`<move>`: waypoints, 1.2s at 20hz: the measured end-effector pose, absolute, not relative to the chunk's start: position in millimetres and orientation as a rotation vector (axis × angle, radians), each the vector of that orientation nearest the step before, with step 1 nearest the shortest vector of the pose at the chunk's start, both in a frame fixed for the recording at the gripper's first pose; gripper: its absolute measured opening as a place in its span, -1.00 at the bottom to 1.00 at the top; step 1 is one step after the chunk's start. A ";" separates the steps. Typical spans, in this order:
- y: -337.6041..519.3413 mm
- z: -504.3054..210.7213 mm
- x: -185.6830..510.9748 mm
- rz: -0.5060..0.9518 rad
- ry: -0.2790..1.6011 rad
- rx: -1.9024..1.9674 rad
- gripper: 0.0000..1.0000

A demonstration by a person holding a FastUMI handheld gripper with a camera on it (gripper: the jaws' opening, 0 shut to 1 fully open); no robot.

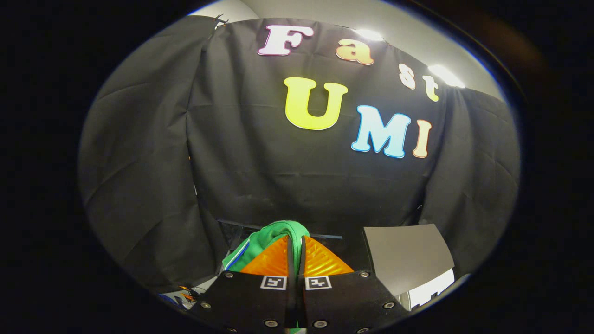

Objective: Put the clothes into the washing machine and then close the washing machine lid.

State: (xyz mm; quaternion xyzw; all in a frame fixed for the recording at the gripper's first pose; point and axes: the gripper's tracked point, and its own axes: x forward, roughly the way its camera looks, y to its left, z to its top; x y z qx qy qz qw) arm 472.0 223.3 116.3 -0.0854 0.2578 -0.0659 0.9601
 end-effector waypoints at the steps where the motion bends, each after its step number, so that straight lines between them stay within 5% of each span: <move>1: 227.2 112.7 473.0 -0.133 0.529 -0.169 -0.99; 24: 222.3 -79.5 477.0 -0.103 0.776 -0.157 -0.99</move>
